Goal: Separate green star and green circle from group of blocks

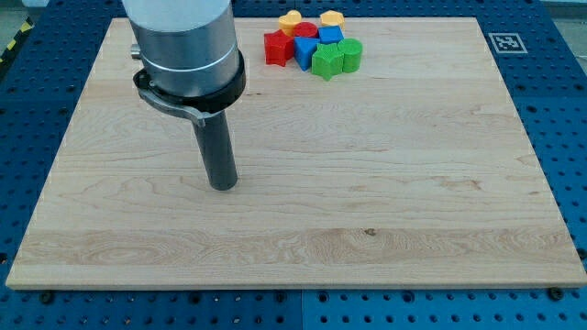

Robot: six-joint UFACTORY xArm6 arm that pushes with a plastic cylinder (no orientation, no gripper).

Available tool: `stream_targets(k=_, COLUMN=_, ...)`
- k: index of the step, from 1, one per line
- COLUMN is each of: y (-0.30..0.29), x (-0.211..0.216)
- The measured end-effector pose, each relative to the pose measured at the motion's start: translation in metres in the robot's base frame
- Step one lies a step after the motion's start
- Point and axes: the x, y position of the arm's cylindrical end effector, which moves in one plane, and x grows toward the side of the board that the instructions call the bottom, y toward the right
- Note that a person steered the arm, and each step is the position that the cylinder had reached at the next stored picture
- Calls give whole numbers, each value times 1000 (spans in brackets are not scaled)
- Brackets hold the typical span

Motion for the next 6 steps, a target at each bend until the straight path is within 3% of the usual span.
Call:
stream_targets(k=2, y=94, x=-119)
stream_targets(k=3, y=113, x=-147)
stream_targets(k=6, y=97, x=-166)
